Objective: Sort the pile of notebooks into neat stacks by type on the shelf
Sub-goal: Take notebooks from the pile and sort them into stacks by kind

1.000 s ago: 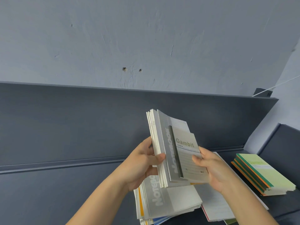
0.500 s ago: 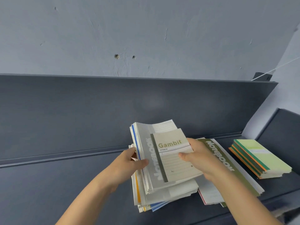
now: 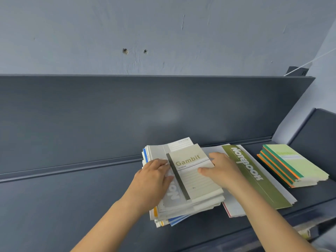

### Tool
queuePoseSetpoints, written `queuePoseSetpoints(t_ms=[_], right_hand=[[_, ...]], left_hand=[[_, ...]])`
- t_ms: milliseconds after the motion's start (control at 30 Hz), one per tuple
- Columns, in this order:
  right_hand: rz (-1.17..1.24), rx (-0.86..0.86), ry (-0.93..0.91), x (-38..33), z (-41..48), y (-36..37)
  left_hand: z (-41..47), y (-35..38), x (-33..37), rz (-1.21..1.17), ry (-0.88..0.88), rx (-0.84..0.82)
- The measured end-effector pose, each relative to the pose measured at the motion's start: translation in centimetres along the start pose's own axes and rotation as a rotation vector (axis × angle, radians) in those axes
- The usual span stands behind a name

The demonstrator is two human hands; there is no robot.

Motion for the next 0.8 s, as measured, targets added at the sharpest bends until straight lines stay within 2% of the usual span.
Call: queuePoseSetpoints(t_ms=[100, 200, 367, 433, 600, 800], right_hand=[[0.098, -0.009, 0.059, 1.3, -0.3, -0.3], [0.170, 0.052, 0.074, 2.2, -1.3, -0.9], [0.466, -0.069, 0.135, 3.2, -2.9, -1.6], [0.560, -0.051, 0.145, 3.7, -3.3, -2.0], [0.688, 0.140, 0.171, 6.7, -4.0, -3.9], [0.672, 0.443, 0.203, 12.4, -4.0, -10.5]], left_hand=[[0.6, 0.3, 0.1, 0.070, 0.003, -0.073], [0.8, 0.0, 0.3, 0.128, 0.010, -0.096], [1.3, -0.1, 0.6, 0.271, 0.066, 0.014], [1.5, -0.1, 1.0, 0.346, 0.140, 0.061], [2.2, 0.1, 5.7, 0.327, 0.343, 0.144], [1.7, 3.8, 15.4, 0.209, 0.626, 0.010]])
Point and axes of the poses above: each hand's wrist, its own z-axis towards the middle knuckle, its own y-axis out of the palm, x = y × z, the point moved 4 cm from there along z, towards the middle knuckle, and after that the axes turned 3 degrees about x, right-handed, at the moved point
